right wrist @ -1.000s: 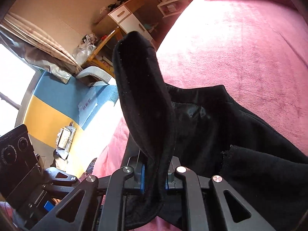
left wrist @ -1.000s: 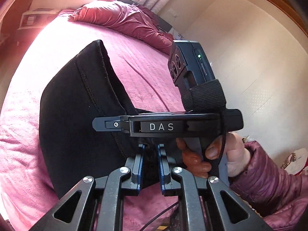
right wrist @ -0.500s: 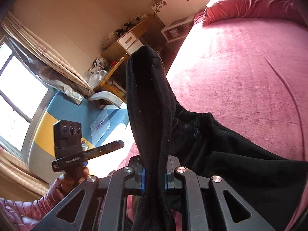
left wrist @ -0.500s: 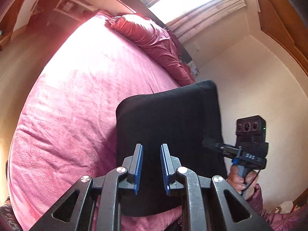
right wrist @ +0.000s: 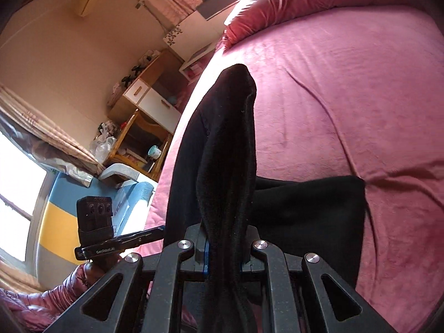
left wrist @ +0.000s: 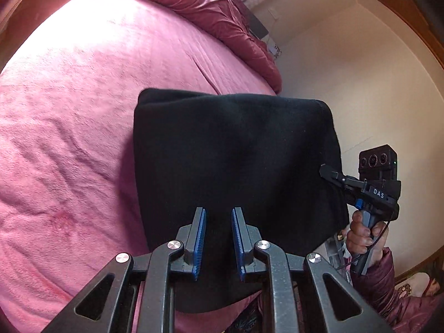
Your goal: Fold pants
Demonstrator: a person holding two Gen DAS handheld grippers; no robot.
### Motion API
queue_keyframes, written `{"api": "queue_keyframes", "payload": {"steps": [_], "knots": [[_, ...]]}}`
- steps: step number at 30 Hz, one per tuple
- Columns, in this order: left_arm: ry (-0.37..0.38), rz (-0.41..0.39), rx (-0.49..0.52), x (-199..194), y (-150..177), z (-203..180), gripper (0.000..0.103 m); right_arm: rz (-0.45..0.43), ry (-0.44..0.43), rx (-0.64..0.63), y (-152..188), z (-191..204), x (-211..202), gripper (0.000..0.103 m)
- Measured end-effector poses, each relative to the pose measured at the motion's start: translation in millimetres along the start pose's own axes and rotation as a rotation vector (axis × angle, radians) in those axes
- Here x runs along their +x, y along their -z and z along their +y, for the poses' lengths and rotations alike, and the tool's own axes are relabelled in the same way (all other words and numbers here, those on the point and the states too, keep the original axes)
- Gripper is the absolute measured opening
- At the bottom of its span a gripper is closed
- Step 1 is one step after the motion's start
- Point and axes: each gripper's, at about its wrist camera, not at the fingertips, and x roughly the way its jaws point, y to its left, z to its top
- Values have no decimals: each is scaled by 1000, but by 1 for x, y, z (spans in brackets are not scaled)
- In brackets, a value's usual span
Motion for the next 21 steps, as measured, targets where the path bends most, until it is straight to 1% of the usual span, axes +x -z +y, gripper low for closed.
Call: {"api": "queue_keyframes", "payload": {"steps": [2, 5, 8, 10, 12, 13, 14, 16, 19, 21], "knots": [[-10, 43, 18, 14, 7, -6, 19, 5, 27, 49, 6, -27, 1, 13], [-14, 94, 41, 31, 15, -14, 19, 13, 42, 148, 17, -67, 8, 13], [-18, 125, 43, 42, 20, -17, 19, 34, 57, 208, 28, -94, 17, 13], [-30, 139, 52, 46, 22, -20, 19, 36, 38, 243, 35, -106, 22, 14], [-46, 148, 67, 52, 23, -22, 19, 19, 13, 281, 39, -115, 19, 14], [-48, 149, 69, 52, 24, -23, 19, 6, -10, 299, 40, -117, 16, 18], [-49, 149, 67, 52, 24, -24, 19, -5, -10, 305, 40, -117, 12, 19], [-49, 146, 68, 52, 22, -26, 19, -27, 8, 302, 43, -113, 0, 21], [-46, 132, 70, 50, 22, -25, 20, -74, 69, 291, 47, -107, -26, 34], [-35, 118, 63, 44, 23, -25, 22, -104, 91, 273, 51, -100, -46, 34]]}}
